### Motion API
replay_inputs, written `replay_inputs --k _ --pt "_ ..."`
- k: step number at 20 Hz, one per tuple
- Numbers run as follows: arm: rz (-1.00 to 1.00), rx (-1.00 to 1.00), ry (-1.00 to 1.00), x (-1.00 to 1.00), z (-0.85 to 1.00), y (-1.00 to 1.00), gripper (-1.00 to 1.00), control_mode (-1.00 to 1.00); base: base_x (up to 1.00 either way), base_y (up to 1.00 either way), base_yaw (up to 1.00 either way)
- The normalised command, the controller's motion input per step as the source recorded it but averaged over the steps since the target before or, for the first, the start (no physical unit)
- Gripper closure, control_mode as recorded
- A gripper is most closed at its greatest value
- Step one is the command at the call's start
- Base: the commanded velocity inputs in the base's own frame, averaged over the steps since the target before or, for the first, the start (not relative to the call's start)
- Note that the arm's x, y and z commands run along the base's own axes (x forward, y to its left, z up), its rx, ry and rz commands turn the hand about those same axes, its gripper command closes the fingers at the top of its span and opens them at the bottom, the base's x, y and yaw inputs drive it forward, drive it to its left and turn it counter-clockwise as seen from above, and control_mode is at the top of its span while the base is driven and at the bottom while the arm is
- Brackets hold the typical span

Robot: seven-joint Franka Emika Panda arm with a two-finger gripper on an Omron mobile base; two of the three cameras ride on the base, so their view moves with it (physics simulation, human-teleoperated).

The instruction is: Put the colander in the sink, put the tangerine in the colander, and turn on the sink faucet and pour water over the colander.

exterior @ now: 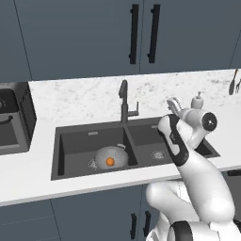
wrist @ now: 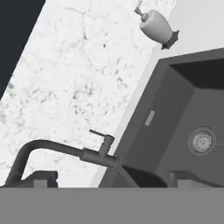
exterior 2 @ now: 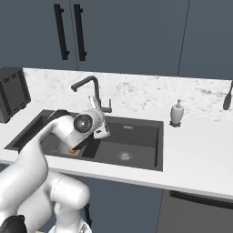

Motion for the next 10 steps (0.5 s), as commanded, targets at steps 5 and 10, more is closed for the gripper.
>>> replay_inputs --k 5,10 --pt "0.12 0.41 0.35 -0.23 0.09 -0.34 -1.00 -1.00 0.00 0.00 0.00" --pt "-0.02 0.36 0.19 -0.04 -0.23 0.03 -1.00 -1.00 0.00 0.00 0.00"
